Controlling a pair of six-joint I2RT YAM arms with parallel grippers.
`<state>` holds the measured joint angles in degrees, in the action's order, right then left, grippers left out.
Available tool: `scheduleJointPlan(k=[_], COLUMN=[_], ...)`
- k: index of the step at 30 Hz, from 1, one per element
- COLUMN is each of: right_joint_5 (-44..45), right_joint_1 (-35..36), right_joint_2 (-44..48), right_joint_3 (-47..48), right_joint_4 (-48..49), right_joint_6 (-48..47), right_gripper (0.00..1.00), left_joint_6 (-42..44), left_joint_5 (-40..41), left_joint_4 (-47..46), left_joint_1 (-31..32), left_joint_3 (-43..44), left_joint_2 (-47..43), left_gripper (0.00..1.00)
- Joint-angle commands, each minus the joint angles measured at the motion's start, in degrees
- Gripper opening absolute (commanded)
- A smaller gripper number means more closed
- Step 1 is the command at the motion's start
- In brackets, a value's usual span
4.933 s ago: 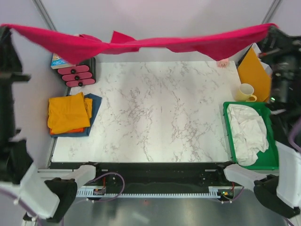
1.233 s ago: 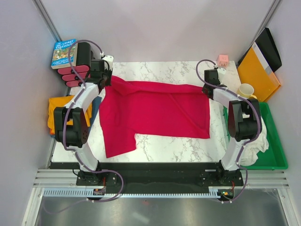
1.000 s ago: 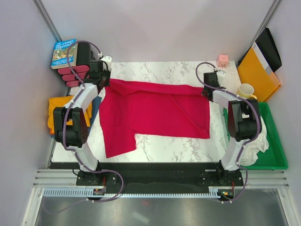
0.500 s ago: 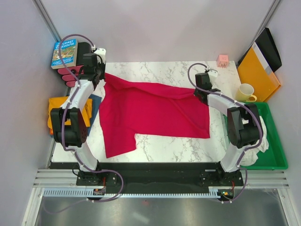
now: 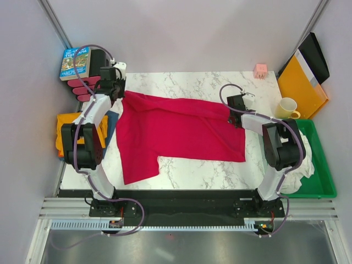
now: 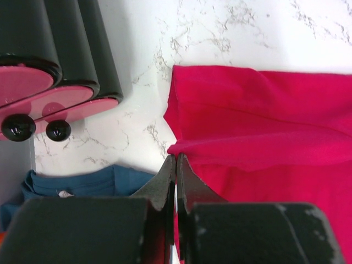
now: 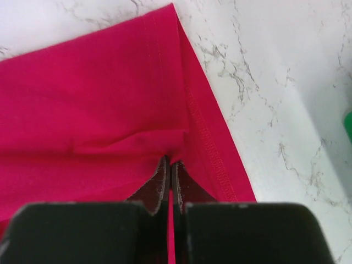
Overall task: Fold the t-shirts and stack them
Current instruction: Fold the flattened tshirt in 1/3 of the way
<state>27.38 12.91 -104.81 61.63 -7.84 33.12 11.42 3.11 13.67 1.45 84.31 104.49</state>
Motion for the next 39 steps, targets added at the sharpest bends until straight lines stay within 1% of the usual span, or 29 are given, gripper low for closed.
scheduleJointPlan(k=[1, 6, 7, 8, 9, 10, 11, 12, 13, 14, 15, 16, 17, 18, 20, 21, 22, 23, 24, 25, 27, 28, 31, 34, 39], right_joint_5=[2.7, 2.9, 2.7, 2.4, 2.1, 1.1, 0.8, 0.2, -0.6, -0.7, -1.0, -1.8, -2.1, -2.4, -3.2, -3.8, -4.4, -5.3, -5.8, -5.8, -6.3, -6.5, -7.3, -7.2, -5.7], right_joint_1=[-0.2, -0.2, -0.2, -0.2, -0.1, -0.1, -0.2, -0.1, -0.2, -0.1, -0.2, -0.1, -0.1, -0.1, -0.1, -0.1, -0.1, -0.1, -0.1, 0.0, -0.2, -0.1, -0.1, -0.1, -0.3], right_joint_2=[-2.0, -2.6, -2.5, -2.3, -1.3, -0.6, 0.8, 1.3, 1.4, 1.3, 0.7, 0.1, -0.1, -0.6, -1.7, -2.2, -2.9, -4.5, -5.4, -6.4, -9.7, -10.8, -14.6, -16.4, -17.9], right_joint_3=[1.4, 2.2, 2.9, 3.2, 3.2, 3.4, 3.7, 5.4, 6.9, 8.8, 13.0, 14.9, 16.6, 19.2, 21.6, 23.4, 24.4, 25.4, 26.8, 27.5, 29.4, 30.0, 32.1, 31.9, 30.1], right_joint_4=[-3.1, -4.6, -4.6, -4.6, -3.9, -3.2, -1.5, -1.1, -1.7, -2.6, -3.6, -5.2, -5.7, -6.0, -7.1, -7.3, -7.6, -7.7, -7.7, -7.8, -8.1, -8.5, -9.3, -9.3, -10.3], right_joint_6=[2.4, 2.9, 2.6, 2.3, 1.3, 0.9, -0.4, -1.0, -1.7, -2.1, -2.7, -3.0, -3.2, -3.8, -3.9, -4.2, -4.7, -4.7, -4.9, -4.6, -4.2, -3.9, -3.3, -2.5, -2.6], right_gripper=[0.0, 0.0, 0.05, 0.14, 0.31, 0.39, 0.57, 0.64, 0.69, 0.79, 0.82, 0.85, 0.87, 0.87, 0.88, 0.88, 0.85, 0.81, 0.74, 0.58, 0.37, 0.21, 0.0, 0.0, 0.0], left_joint_6=[1.2, 1.6, 1.7, 1.8, 1.9, 1.9, 1.6, 0.9, 0.4, -0.1, -1.1, -1.7, -2.1, -2.8, -3.3, -3.6, -3.5, -3.4, -3.5, -3.4, -3.5, -3.6, -4.2, -4.6, -4.1], left_joint_5=[-1.3, -2.1, -2.2, -2.8, -2.9, -4.3, -5.5, -6.1, -7.5, -8.1, -8.6, -9.3, -9.6, -9.9, -10.2, -10.3, -11.2, -11.5, -11.7, -11.5, -11.5, -11.4, -11.2, -10.9, -10.1], left_joint_4=[0.5, 1.4, 1.6, 2.1, 2.3, 2.5, 2.5, 2.4, 2.4, 2.5, 2.5, 2.7, 3.4, 3.6, 3.9, 4.2, 4.4, 4.8, 5.0, 5.4, 6.7, 7.3, 8.0, 8.5, 9.3], left_joint_1=[-0.2, -0.2, -0.2, -0.2, -0.2, -0.2, -0.2, -0.2, -0.2, -0.2, -0.2, -0.2, -0.2, -0.2, -0.2, -0.2, -0.1, 0.0, 0.3, 0.5, 1.2, 1.4, 2.1, 2.8, 3.6], left_joint_3=[-1.0, -1.3, -1.3, -1.3, -0.9, -0.6, -0.3, 0.0, 0.4, 1.6, 2.4, 3.3, 5.3, 6.3, 8.6, 9.3, 10.2, 11.8, 12.5, 13.2, 16.0, 16.8, 19.0, 19.5, 19.4], left_joint_2=[0.6, 1.4, 1.5, 1.4, 1.2, 0.8, -0.3, -0.9, -1.5, -2.4, -2.7, -2.9, -3.0, -2.6, -2.2, -1.1, -0.5, 0.4, 1.3, 3.7, 6.1, 8.5, 11.5, 14.4, 17.3], left_gripper=[0.02, 0.02, 0.02, 0.07, 0.14, 0.22, 0.48, 0.61, 0.77, 0.81, 0.85, 0.95, 0.96, 0.96, 0.96, 0.96, 0.92, 0.9, 0.88, 0.85, 0.83, 0.78, 0.74, 0.7, 0.69])
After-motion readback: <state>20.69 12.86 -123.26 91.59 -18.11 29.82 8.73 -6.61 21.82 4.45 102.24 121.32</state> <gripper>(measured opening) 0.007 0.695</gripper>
